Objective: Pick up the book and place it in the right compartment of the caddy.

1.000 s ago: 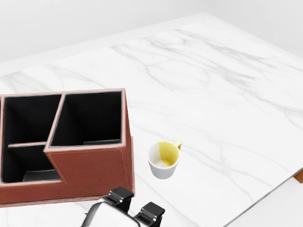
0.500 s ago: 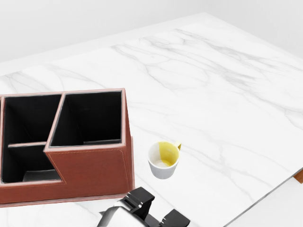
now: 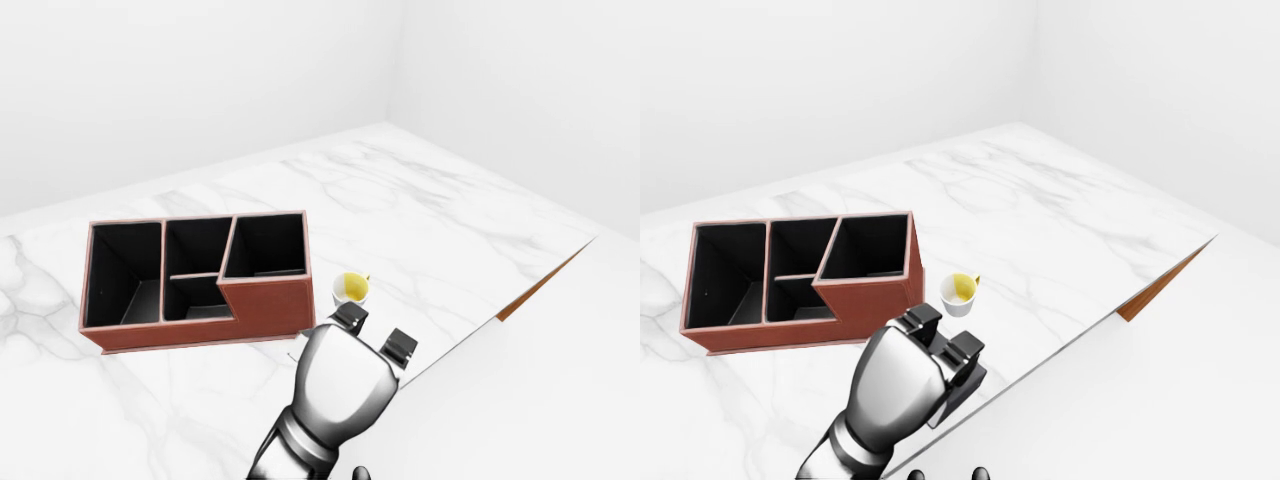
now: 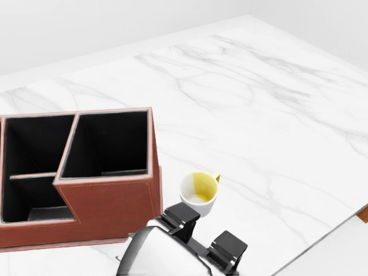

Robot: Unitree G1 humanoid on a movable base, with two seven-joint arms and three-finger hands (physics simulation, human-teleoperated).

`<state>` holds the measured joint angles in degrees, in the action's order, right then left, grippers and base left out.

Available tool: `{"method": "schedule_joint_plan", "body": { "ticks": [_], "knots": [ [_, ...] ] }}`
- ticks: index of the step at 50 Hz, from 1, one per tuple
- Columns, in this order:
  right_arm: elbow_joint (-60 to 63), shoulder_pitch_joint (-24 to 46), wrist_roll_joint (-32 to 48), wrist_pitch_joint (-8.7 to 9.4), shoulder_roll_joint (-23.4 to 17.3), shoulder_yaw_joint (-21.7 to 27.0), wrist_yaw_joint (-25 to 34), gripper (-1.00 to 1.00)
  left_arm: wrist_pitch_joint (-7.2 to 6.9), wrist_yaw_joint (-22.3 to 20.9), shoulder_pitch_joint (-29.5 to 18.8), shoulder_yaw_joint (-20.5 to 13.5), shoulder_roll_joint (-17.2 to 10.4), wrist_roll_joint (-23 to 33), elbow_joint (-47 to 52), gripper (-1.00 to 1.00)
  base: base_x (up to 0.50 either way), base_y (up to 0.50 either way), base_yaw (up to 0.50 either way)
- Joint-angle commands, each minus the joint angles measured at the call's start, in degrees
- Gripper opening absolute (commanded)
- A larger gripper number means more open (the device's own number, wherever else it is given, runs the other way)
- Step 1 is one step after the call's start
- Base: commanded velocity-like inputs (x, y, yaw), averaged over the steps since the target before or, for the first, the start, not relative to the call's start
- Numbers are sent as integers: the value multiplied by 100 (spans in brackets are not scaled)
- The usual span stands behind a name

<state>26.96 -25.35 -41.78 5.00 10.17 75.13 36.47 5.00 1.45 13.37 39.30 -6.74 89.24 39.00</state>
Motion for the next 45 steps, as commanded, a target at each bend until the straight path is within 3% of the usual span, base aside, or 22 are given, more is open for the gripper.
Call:
{"method": "schedule_joint_plan", "body": {
  "ticks": [1,15,22,28,38,45],
  "knots": [
    [-2,-3,4,0,-9,-14,-21,100,0,-175,-456,-203,463,-47,102,-100,0,0,0],
    [34,-5,-16,0,-4,6,-16,100,0,-918,-1058,-882,941,-649,186,-100,0,0,0],
    [17,2,-27,0,-18,15,-4,100,0,-1135,-1232,-1038,1073,-804,237,-100,0,0,0],
    [27,-8,-39,0,-12,22,-3,100,0,-1016,-1167,-1004,1068,-779,190,-100,0,0,0],
    [16,9,-16,0,-20,-10,-15,100,0,-1314,-1305,-966,1229,-835,559,-100,0,0,0],
    [44,-4,-37,0,-10,3,-14,100,0,-1559,-1706,-1346,1380,-969,572,-100,0,0,0]
  ]
}}
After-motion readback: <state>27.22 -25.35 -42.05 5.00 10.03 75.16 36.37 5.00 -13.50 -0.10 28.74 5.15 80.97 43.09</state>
